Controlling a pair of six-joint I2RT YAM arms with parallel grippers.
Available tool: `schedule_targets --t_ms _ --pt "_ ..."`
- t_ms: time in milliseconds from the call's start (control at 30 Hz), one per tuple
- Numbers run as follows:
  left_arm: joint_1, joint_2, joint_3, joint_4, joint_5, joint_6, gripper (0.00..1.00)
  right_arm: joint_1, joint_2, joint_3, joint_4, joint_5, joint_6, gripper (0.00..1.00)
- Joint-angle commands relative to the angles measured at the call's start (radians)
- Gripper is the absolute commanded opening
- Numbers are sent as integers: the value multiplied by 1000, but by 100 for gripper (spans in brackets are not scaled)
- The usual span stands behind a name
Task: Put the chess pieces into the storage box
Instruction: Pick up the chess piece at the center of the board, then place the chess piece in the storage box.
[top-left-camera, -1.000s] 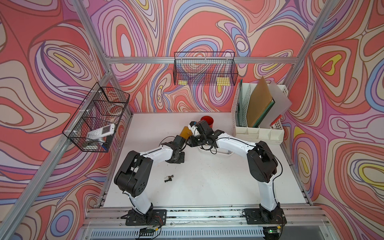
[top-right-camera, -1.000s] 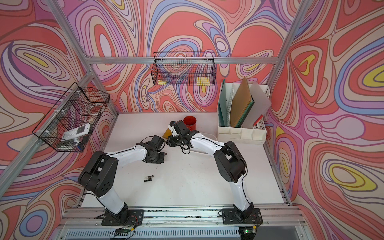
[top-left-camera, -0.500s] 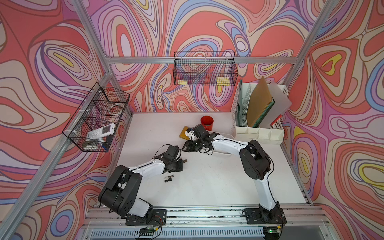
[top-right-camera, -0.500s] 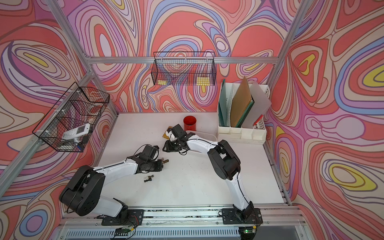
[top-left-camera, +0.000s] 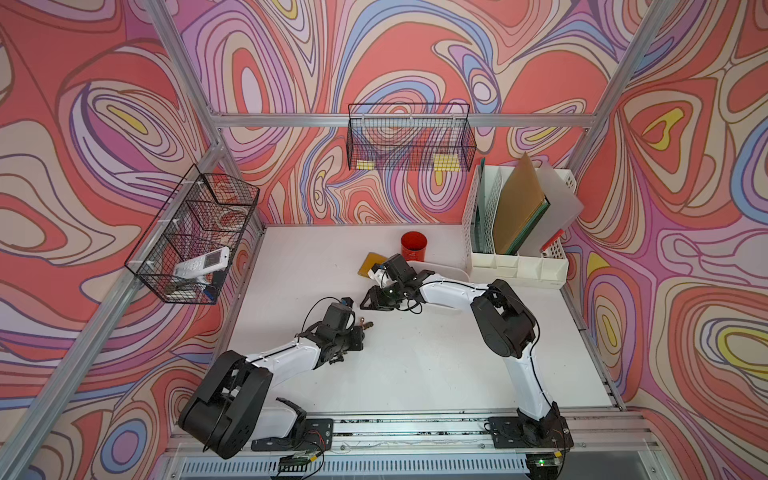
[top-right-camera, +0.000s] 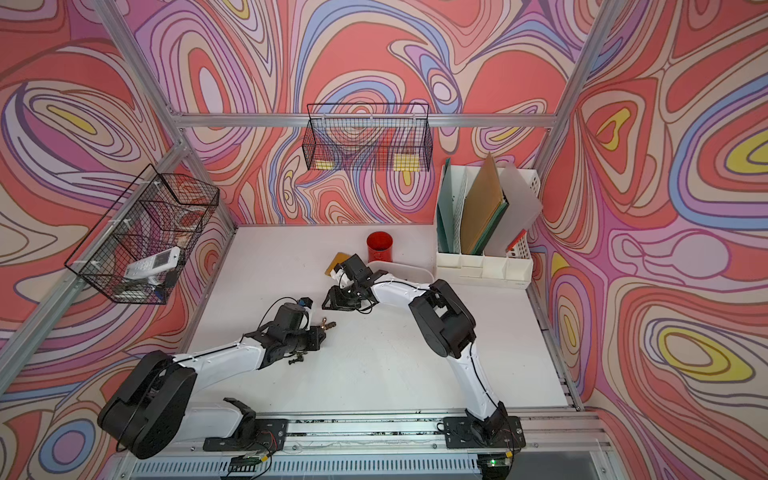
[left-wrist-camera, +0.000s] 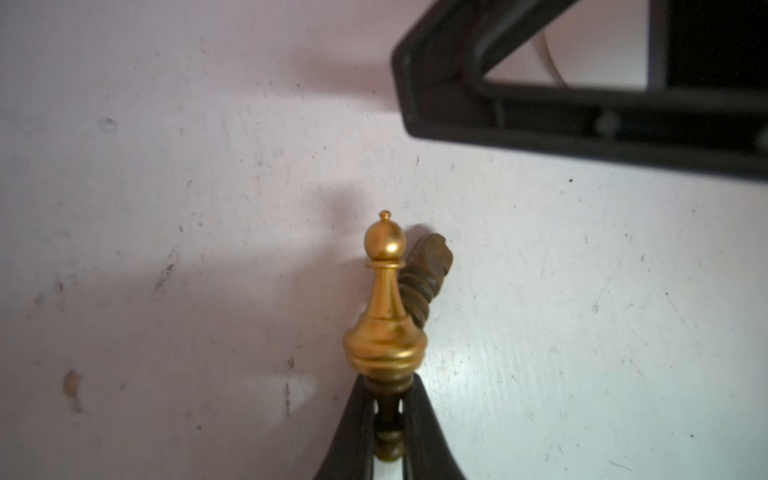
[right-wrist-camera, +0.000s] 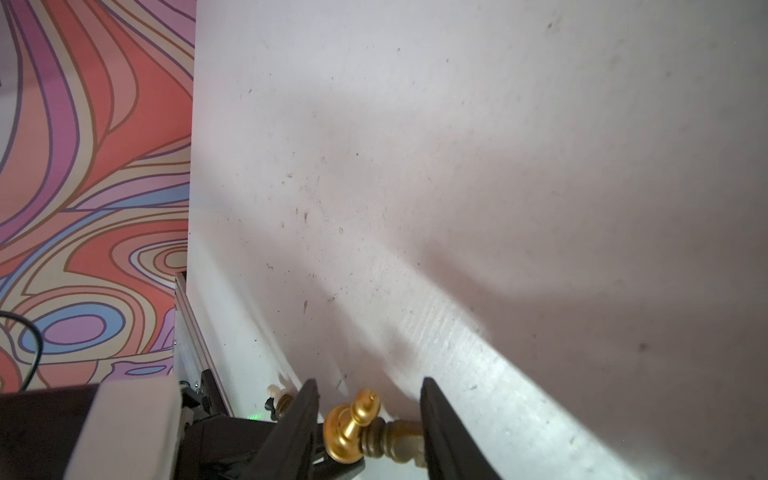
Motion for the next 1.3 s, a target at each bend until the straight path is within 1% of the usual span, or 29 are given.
schedule_targets --t_ms 0,367,467,600,700,833,1000,1133,1267 --pt "4 -11 -10 61 -3 1 0 14 34 -12 35 -42 28 42" --pt "4 -6 -33 93 -11 -10 0 31 48 -40 55 -44 58 42" --pt "4 -15 -33 89 -16 -10 0 31 58 -40 67 -67 65 41" --pt "4 -21 -31 83 -19 -4 0 31 57 -57 120 -105 94 36" --pt "4 -14 -28 79 -20 -5 0 31 55 -56 122 -110 98 27" --pt "4 -8 -18 52 -26 -6 0 31 42 -51 103 -87 82 18" --pt "3 -5 13 -27 -36 -5 0 31 1 -37 54 -3 37 9" --pt "3 -3 30 -75 -33 -6 0 30 -46 -38 34 88 8 9" --pt "3 -6 34 -102 -38 -16 0 30 -66 -28 30 109 -1 9"
